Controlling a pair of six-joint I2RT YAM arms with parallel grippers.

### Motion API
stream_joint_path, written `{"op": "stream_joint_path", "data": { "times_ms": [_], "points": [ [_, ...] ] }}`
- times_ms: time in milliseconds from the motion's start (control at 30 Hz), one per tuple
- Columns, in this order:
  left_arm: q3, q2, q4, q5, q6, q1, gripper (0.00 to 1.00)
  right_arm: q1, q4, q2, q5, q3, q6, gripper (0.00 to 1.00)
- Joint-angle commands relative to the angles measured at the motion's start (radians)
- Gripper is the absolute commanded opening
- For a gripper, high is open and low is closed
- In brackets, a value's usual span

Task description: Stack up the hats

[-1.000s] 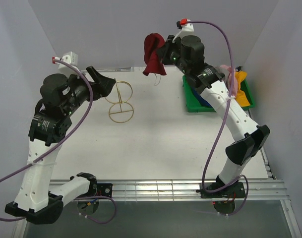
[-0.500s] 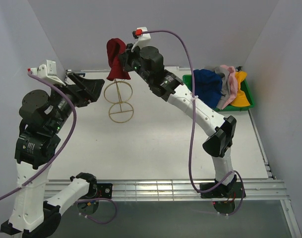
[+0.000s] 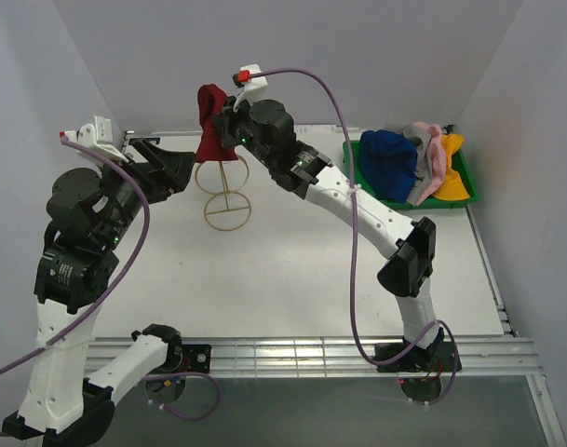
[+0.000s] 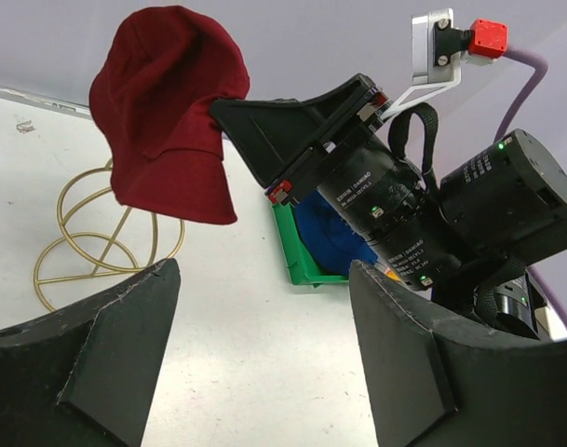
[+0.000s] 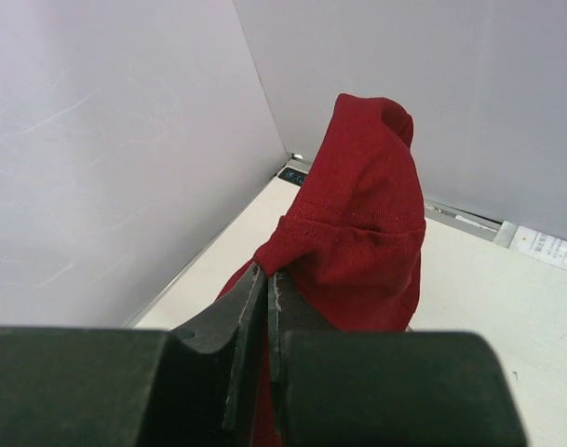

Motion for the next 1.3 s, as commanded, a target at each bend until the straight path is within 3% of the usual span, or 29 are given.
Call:
{"op": "stream_joint_path", "data": {
  "times_ms": [0, 267, 633, 867, 1267],
  "points": [
    [-0.004, -0.010, 0.003, -0.019, 0.007, 0.000, 0.83, 0.015, 0.061, 0.002, -0.007, 0.032, -0.025, 0.08],
    [0.001, -0.012, -0.005, -0.046, 0.025, 0.000, 0.84, 0.035, 0.032, 0.005, -0.004, 0.012, -0.047, 0.08],
    [-0.019, -0.012, -0.007, -0.057, 0.030, 0.000, 0.85, 0.046, 0.035, -0.090, 0.024, -0.214, -0.090, 0.08],
    [-0.041, -0.009, -0.005, -0.060, 0.027, 0.000, 0.85, 0.047, 0.036, -0.122, -0.028, -0.315, -0.094, 0.08],
    [-0.128, -0.015, 0.006, -0.092, 0.017, 0.000, 0.85, 0.063, 0.007, -0.111, -0.110, -0.353, -0.125, 0.08]
  ]
}}
